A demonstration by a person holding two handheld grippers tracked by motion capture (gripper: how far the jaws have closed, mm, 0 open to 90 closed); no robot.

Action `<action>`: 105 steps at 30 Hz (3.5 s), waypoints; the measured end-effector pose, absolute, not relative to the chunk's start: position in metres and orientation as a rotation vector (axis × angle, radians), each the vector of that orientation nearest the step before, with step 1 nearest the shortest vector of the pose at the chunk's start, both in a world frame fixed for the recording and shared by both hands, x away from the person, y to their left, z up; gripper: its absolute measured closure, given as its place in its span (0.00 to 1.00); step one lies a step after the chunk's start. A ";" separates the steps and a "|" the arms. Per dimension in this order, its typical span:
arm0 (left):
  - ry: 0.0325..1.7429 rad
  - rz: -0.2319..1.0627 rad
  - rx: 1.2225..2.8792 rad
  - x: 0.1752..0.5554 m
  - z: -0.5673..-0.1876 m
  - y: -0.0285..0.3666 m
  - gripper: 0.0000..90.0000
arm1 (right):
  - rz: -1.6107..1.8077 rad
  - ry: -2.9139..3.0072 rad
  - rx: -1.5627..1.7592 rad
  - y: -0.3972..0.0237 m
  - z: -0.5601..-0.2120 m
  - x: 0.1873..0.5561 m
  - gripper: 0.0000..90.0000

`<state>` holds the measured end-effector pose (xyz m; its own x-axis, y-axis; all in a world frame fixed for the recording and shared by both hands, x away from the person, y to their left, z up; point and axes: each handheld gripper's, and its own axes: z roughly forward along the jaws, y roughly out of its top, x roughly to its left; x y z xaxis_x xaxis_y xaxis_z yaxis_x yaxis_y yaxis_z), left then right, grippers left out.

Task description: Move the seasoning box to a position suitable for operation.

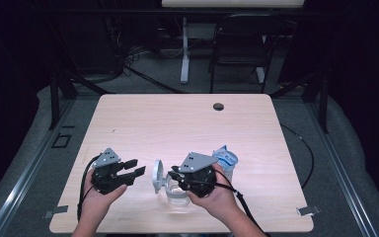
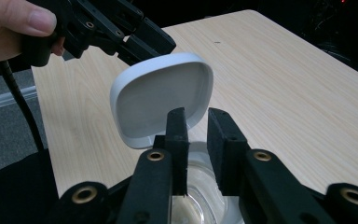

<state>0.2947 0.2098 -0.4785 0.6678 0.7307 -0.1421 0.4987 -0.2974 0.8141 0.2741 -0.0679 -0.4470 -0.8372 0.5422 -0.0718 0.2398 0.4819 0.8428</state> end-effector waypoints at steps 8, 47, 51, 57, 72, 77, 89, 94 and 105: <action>0.952 0.318 1.964 0.295 -0.480 0.210 0.63 | 1.278 2.390 0.684 -0.076 -0.451 0.274 0.78; 0.966 0.322 1.965 0.297 -0.481 0.212 0.61 | 1.274 2.324 0.761 -0.127 -0.432 0.261 0.62; 0.964 0.326 1.965 0.297 -0.481 0.213 0.61 | 1.285 2.308 0.765 -0.134 -0.429 0.258 0.61; 0.969 0.325 1.965 0.297 -0.482 0.213 0.61 | 1.290 2.295 0.758 -0.141 -0.423 0.253 0.60; 0.979 0.325 1.964 0.298 -0.484 0.214 0.61 | 1.273 2.259 0.796 -0.164 -0.418 0.247 0.60; 0.982 0.323 1.963 0.298 -0.484 0.214 0.61 | 1.260 2.249 0.801 -0.169 -0.416 0.245 0.60; 0.984 0.321 1.966 0.299 -0.486 0.214 0.61 | 1.250 2.219 0.827 -0.181 -0.414 0.243 0.58; 0.986 0.322 1.964 0.299 -0.486 0.214 0.61 | 1.237 2.201 0.852 -0.188 -0.415 0.244 0.56; 0.990 0.319 1.965 0.299 -0.486 0.215 0.61 | 1.197 2.166 0.907 -0.199 -0.419 0.248 0.50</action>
